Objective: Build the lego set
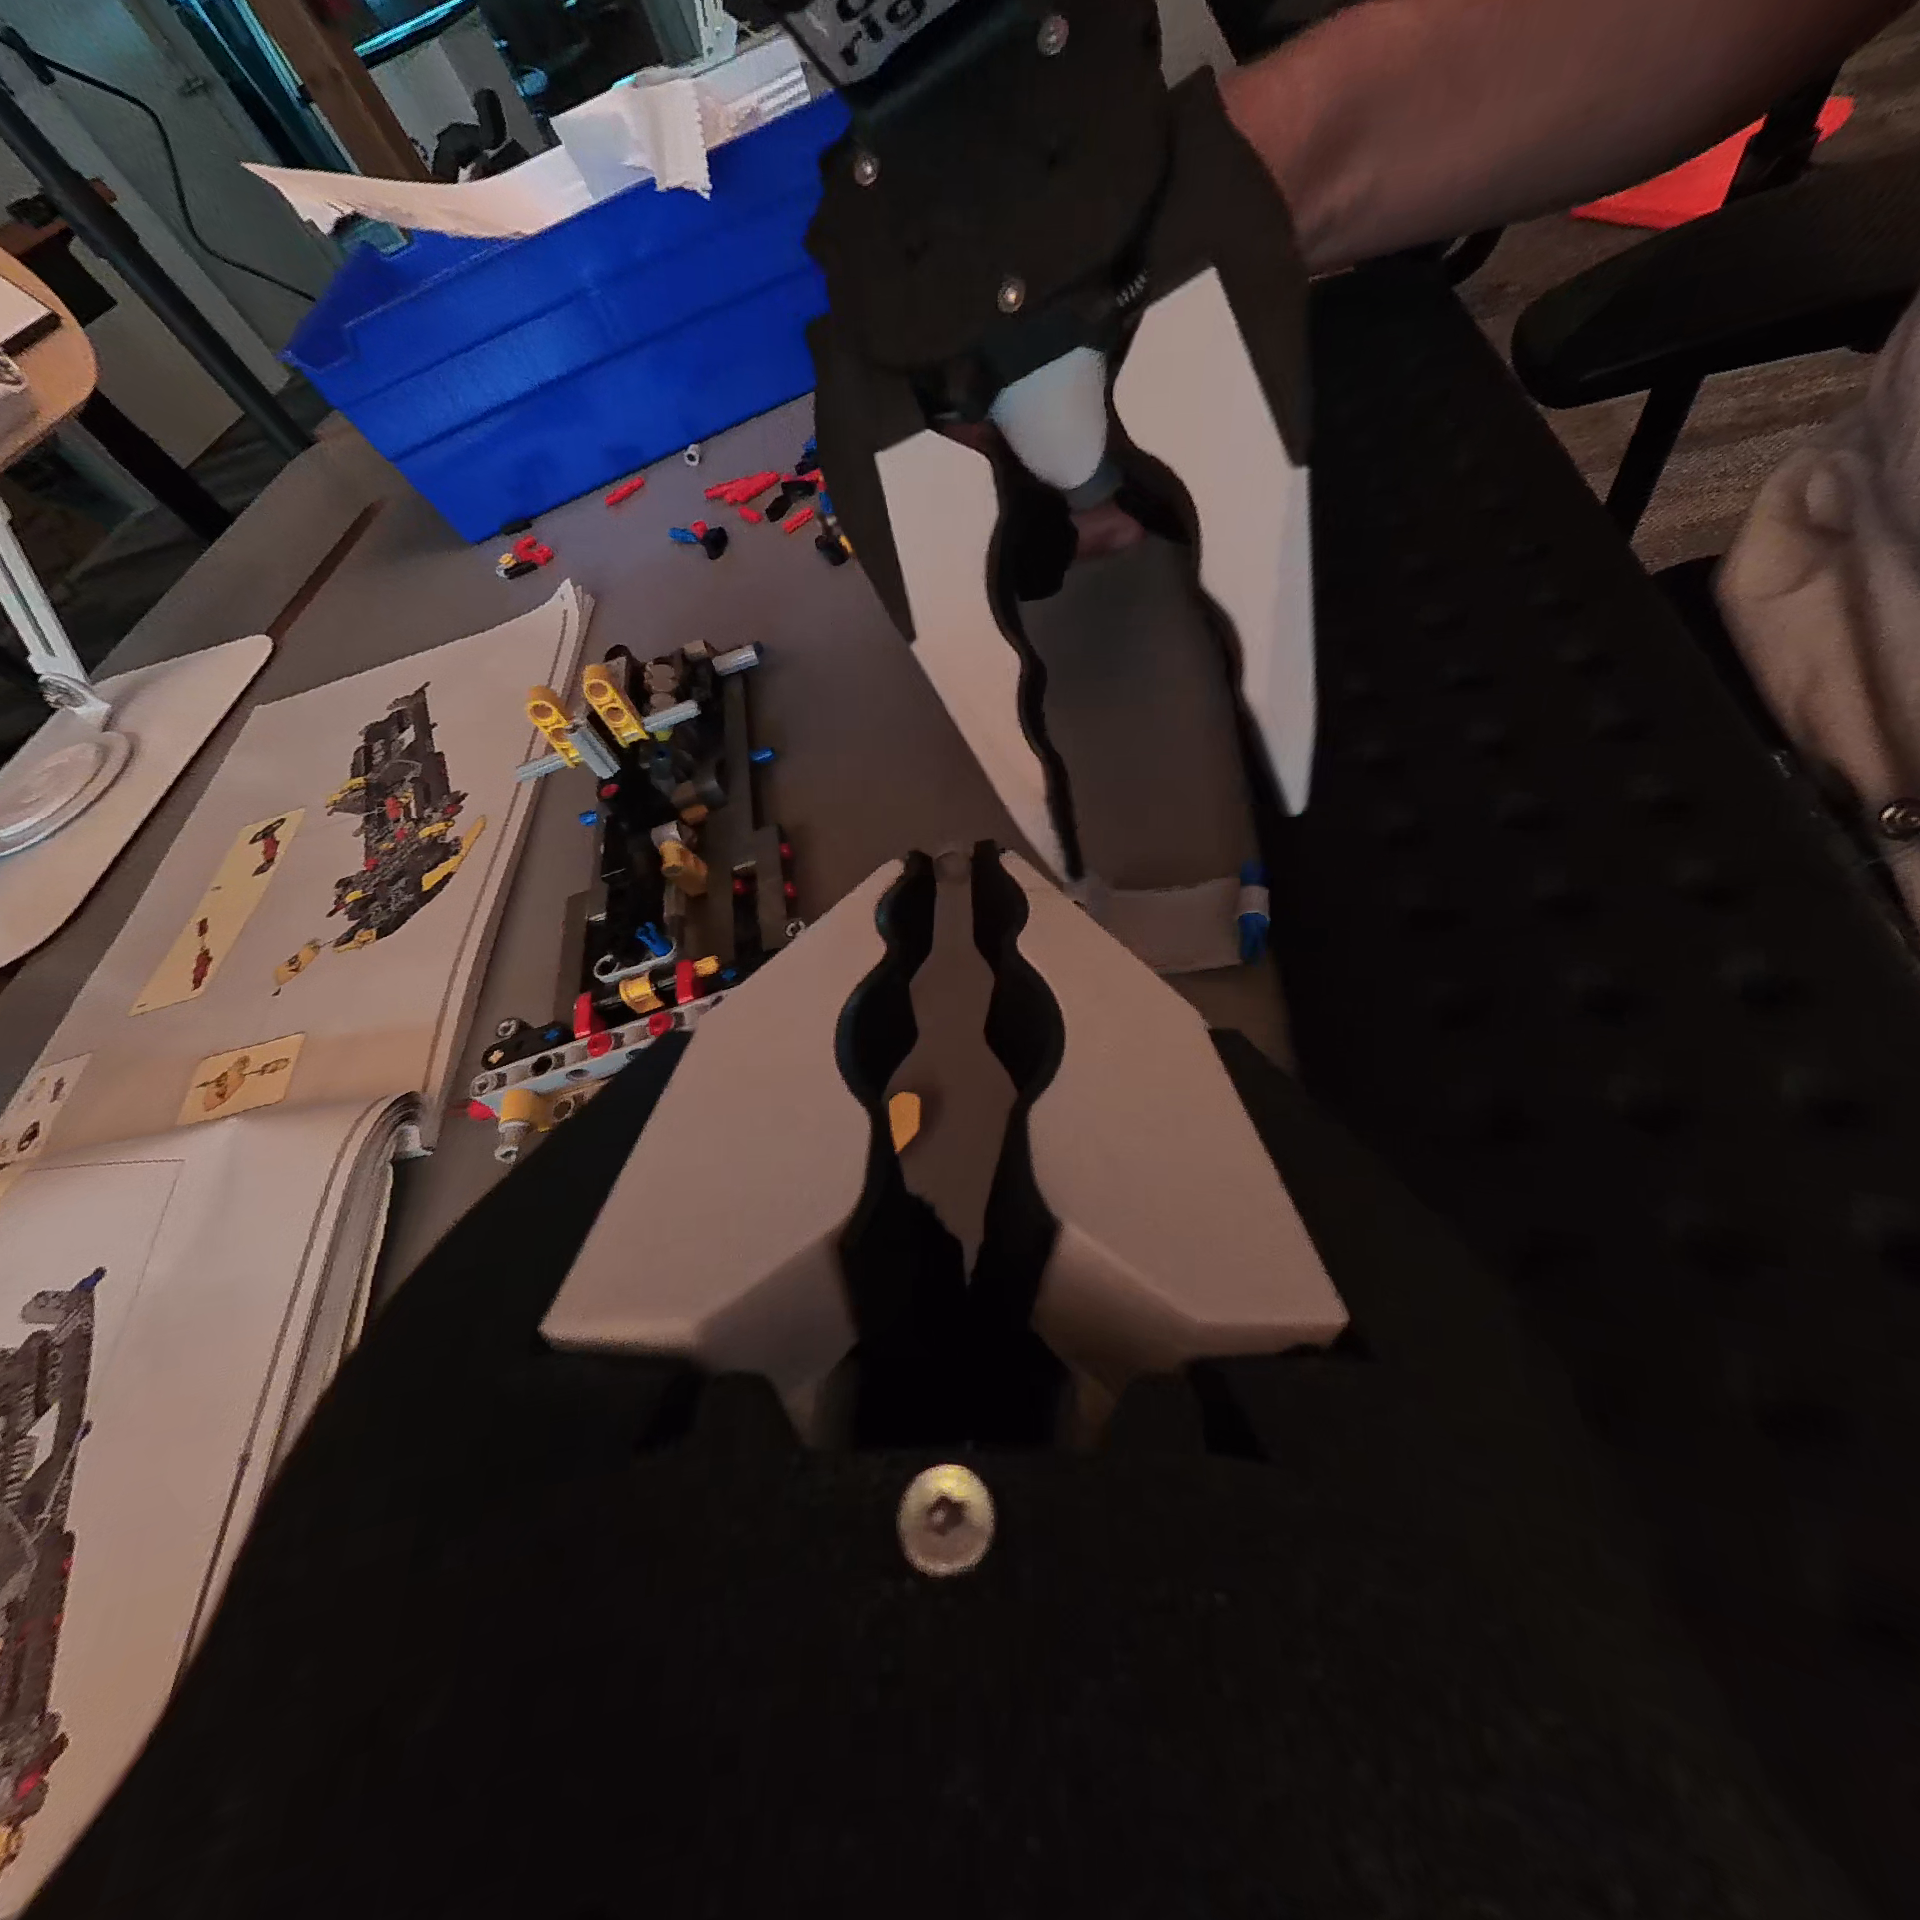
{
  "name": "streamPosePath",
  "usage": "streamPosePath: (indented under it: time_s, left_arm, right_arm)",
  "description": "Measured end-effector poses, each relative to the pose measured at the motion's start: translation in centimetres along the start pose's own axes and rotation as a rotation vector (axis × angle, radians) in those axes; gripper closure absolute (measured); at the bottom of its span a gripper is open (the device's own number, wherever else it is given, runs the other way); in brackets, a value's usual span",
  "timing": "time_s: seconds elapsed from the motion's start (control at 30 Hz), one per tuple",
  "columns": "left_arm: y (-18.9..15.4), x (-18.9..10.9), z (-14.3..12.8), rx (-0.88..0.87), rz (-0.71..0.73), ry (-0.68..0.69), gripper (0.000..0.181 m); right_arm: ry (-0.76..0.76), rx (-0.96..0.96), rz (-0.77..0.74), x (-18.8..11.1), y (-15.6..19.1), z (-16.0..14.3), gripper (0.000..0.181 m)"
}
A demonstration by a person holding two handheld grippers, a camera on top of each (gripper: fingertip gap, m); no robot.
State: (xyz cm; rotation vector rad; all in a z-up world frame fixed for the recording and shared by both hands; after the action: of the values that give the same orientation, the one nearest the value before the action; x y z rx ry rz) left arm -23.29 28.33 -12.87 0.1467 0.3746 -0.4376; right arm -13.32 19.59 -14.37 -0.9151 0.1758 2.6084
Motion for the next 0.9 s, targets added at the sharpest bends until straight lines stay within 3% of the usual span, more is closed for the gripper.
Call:
streamPosePath:
  time_s: [0.13, 0.3, 0.53, 0.9]
  left_arm:
    - [-0.6, 0.3, -0.2, 0.005, -0.042, 0.023, 0.175]
    - [-1.8, 1.8, -0.8, 0.031, -0.125, 0.102, 0.175]
    - [-1.2, 3.1, -2.4, 0.096, -0.049, 0.270, 0.175]
    - [-1.0, 3.3, -2.6, 0.065, -0.062, 0.292, 0.175]
  right_arm:
    - [0.019, 0.001, -0.104, -1.1, -1.4, -0.3, 0.141]
    - [-0.016, -0.003, -0.021, -1.6, -0.4, -0.1, 0.147]
    - [-0.010, -0.068, 0.062, -0.2, 1.2, -0.9, 0.152]
    - [-0.039, -0.148, -0.011, -0.9, -0.6, -0.8, 0.162]
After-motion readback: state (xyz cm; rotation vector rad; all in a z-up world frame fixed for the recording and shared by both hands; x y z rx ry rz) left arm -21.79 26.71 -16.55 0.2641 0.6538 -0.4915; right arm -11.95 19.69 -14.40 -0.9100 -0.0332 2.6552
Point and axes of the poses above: each gripper's, where its closed fingertips meet, x out along the fingers, z out of its top, y = z × x across the jaws, the point moved 7 cm from there along -x, back along the fingers, and after that the axes turned 13 degrees about -x, right-handed, at the moved point
